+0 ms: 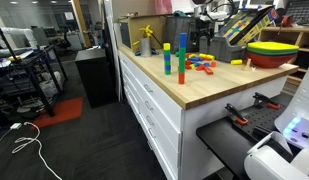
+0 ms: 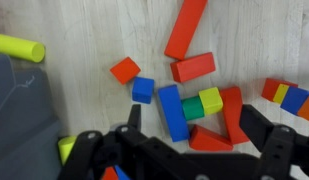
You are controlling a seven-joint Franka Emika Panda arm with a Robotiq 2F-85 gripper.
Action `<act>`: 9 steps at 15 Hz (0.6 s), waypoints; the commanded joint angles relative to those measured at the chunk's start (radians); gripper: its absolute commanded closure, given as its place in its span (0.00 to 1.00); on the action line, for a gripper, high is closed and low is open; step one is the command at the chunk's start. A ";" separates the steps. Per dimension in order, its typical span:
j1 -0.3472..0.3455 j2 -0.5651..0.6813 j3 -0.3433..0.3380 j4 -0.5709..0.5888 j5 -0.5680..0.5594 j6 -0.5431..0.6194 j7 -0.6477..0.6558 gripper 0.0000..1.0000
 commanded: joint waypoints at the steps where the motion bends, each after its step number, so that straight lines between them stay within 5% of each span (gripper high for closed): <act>1: -0.008 0.103 -0.009 0.158 -0.025 -0.051 -0.077 0.00; 9: -0.016 0.307 -0.031 0.397 -0.112 -0.096 -0.176 0.00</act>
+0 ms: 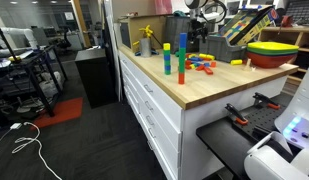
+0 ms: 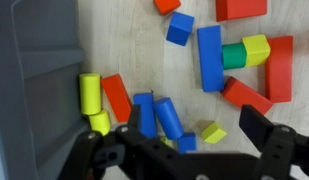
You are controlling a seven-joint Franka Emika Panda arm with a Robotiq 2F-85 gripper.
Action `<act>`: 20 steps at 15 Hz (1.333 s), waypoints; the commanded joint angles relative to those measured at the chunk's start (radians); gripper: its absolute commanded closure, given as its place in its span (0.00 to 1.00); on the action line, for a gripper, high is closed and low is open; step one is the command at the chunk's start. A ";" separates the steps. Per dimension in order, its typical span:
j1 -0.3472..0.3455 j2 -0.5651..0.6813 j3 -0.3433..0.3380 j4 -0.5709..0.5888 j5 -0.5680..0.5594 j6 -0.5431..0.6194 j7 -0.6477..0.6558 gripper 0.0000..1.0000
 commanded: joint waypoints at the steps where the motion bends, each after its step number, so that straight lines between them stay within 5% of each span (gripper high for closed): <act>1: 0.002 0.102 -0.002 0.106 -0.046 -0.048 -0.053 0.00; 20: -0.018 0.396 0.011 0.400 -0.079 -0.187 -0.174 0.00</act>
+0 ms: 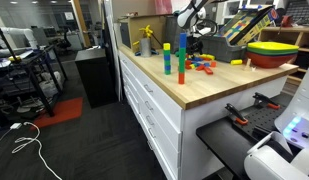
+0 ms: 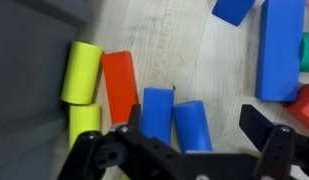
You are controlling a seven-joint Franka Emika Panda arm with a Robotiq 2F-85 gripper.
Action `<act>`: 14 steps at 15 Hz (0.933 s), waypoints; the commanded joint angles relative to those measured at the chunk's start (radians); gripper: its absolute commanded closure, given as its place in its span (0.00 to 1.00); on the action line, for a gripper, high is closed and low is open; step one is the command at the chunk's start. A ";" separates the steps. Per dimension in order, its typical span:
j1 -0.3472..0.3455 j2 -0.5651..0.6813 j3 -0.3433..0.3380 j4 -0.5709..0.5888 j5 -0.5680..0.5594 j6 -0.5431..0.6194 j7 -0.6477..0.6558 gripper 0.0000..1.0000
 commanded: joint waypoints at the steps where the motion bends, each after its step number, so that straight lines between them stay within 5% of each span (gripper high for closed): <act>1: -0.010 0.037 0.015 0.060 0.016 -0.045 -0.042 0.00; 4: -0.008 0.047 0.028 0.059 0.026 -0.048 -0.054 0.04; 5: -0.006 0.049 0.030 0.057 0.026 -0.049 -0.056 0.26; 7: -0.006 0.051 0.032 0.051 0.022 -0.050 -0.054 0.31; 14: -0.010 0.036 0.025 0.039 0.018 -0.068 -0.041 0.83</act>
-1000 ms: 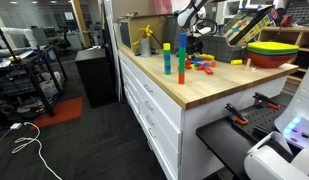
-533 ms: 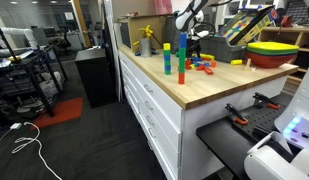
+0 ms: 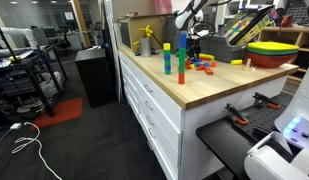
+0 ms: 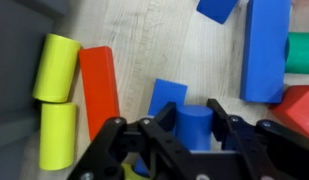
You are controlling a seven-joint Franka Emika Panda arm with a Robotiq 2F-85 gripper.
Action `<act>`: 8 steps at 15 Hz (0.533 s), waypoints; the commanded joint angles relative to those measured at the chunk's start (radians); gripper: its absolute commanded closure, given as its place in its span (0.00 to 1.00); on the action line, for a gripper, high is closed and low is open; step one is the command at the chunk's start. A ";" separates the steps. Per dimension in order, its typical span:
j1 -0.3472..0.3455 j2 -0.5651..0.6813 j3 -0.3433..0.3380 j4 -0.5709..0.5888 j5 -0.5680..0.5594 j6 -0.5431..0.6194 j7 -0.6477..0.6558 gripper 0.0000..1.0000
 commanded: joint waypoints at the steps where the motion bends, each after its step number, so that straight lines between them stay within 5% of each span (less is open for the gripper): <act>1: -0.006 -0.006 -0.003 -0.002 0.008 -0.032 -0.021 0.91; 8: 0.001 -0.069 -0.023 -0.069 -0.013 -0.034 0.009 0.91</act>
